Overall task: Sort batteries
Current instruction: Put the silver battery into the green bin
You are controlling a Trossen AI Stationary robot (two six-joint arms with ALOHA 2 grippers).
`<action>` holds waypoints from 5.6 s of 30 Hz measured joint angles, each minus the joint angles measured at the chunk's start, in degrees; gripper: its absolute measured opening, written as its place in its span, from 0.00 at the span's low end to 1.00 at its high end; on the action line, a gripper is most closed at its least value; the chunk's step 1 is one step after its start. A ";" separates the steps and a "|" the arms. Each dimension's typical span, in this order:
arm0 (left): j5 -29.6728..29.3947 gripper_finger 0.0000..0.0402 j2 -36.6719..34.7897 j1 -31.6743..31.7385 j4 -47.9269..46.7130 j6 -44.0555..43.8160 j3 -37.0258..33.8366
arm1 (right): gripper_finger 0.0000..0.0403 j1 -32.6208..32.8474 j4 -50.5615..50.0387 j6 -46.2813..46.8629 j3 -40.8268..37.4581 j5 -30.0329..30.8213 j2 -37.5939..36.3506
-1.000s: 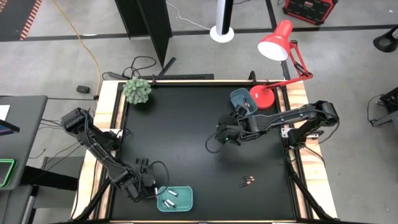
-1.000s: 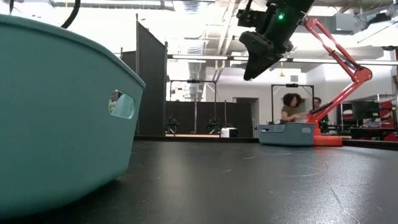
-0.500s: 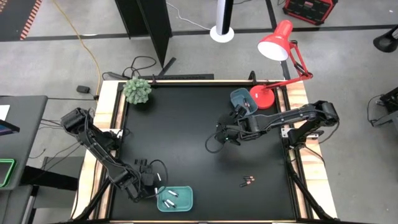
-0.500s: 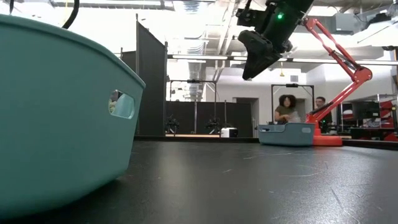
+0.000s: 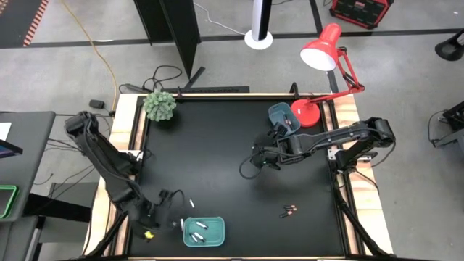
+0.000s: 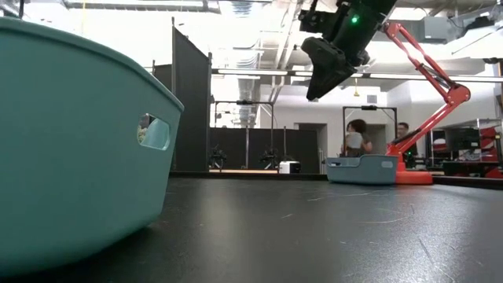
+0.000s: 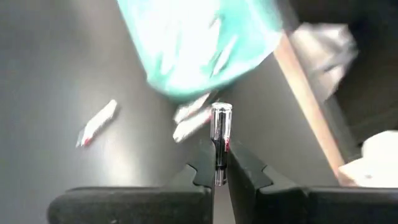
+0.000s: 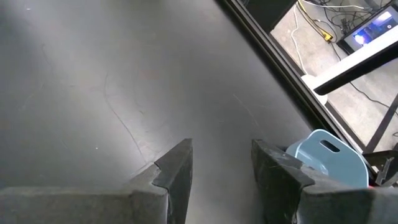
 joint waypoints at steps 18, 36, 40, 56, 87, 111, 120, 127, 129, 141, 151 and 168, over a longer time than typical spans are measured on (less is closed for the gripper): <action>0.86 0.11 8.56 11.95 17.56 9.13 0.00 | 0.44 0.02 -0.01 -0.02 0.00 -0.02 0.00; 1.60 0.56 9.07 25.89 12.24 24.12 0.02 | 0.44 0.32 -0.06 -0.17 0.00 -0.02 0.00; 2.32 0.53 9.07 31.35 10.25 29.55 -0.21 | 0.44 1.04 -0.04 -0.96 0.00 -0.02 0.00; 19.27 0.49 26.77 43.20 17.51 46.33 3.77 | 0.44 1.90 0.13 -1.49 0.00 -0.05 0.00; 21.52 0.04 16.45 38.06 6.48 46.21 9.64 | 0.44 1.90 0.19 -1.56 0.00 -0.04 0.00; 12.06 0.41 18.32 16.67 12.82 26.65 9.69 | 0.47 7.82 -9.82 17.51 -3.05 -10.62 0.00; 9.17 0.48 15.54 16.03 9.01 23.38 9.70 | 0.51 14.74 -12.83 47.44 -14.33 -18.29 0.02; 1.57 0.45 10.05 12.45 7.39 21.49 9.70 | 0.51 17.21 -17.42 60.00 -20.11 -24.85 0.02; -0.47 0.44 8.79 11.33 6.02 20.14 9.70 | 0.51 18.17 -15.11 60.08 -20.66 -25.91 0.02; -10.35 0.44 5.48 5.26 -0.50 12.78 9.73 | 0.50 20.35 -11.97 65.21 -26.13 -35.11 -0.37; -11.47 0.44 5.51 4.90 -2.19 10.87 9.73 | 0.24 21.02 -6.88 62.29 -26.27 -35.71 -0.15; -13.80 0.44 5.51 4.93 -4.60 9.30 9.73 | 0.02 20.86 -1.65 40.02 -17.71 -28.37 0.17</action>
